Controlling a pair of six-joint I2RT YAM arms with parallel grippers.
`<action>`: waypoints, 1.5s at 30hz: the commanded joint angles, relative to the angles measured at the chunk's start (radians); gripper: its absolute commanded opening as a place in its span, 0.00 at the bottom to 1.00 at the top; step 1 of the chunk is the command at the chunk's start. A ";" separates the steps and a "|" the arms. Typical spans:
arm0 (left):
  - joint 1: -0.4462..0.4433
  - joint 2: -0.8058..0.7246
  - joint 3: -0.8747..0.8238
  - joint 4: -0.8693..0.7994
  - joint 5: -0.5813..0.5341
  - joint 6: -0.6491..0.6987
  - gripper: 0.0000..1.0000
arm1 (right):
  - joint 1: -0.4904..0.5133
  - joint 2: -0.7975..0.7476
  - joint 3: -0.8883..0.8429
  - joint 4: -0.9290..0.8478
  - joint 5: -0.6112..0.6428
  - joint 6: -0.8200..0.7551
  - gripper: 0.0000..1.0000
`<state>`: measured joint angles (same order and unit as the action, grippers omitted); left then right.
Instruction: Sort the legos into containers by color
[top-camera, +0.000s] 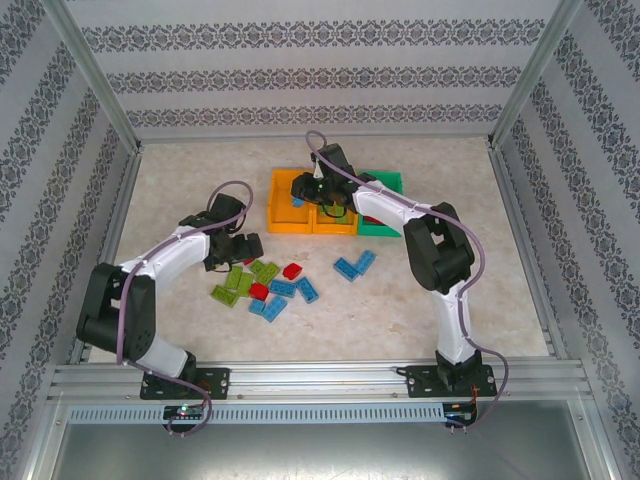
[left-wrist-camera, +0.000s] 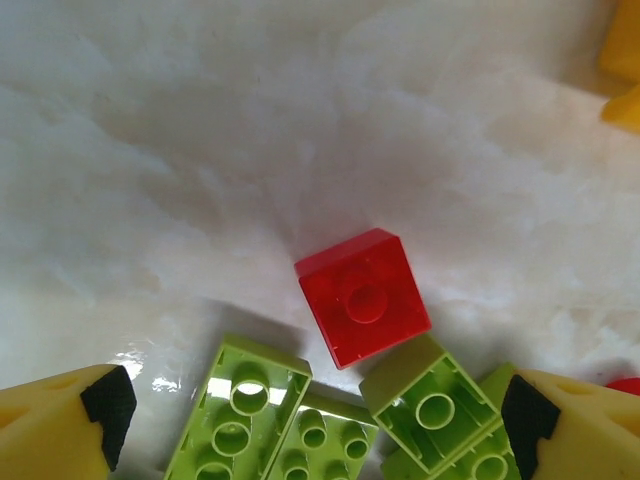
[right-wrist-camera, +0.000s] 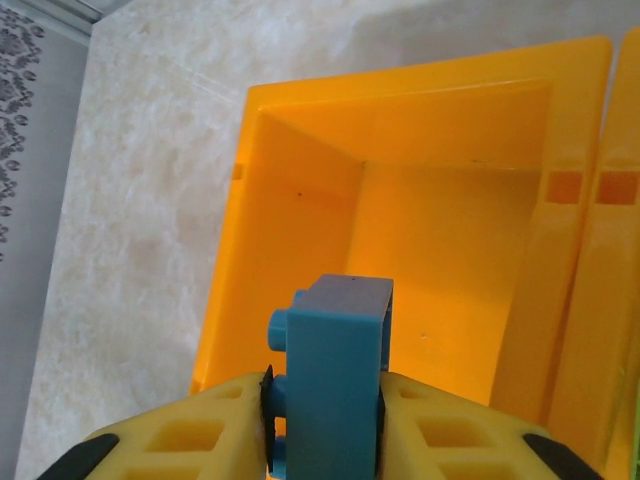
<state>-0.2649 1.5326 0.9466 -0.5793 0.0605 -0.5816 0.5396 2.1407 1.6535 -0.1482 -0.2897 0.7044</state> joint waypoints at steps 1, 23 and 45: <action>0.016 0.040 0.055 -0.036 0.035 -0.026 0.93 | 0.004 0.025 0.051 -0.047 0.033 -0.009 0.35; -0.006 0.161 0.143 -0.062 0.067 -0.066 0.77 | -0.052 -0.214 -0.219 0.026 0.060 -0.029 0.61; -0.030 0.245 0.167 -0.058 0.034 -0.073 0.38 | -0.324 -0.651 -0.681 0.016 0.139 -0.119 0.65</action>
<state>-0.2813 1.7630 1.0973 -0.6098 0.1150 -0.6628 0.2543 1.5524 1.0206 -0.1169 -0.1822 0.6197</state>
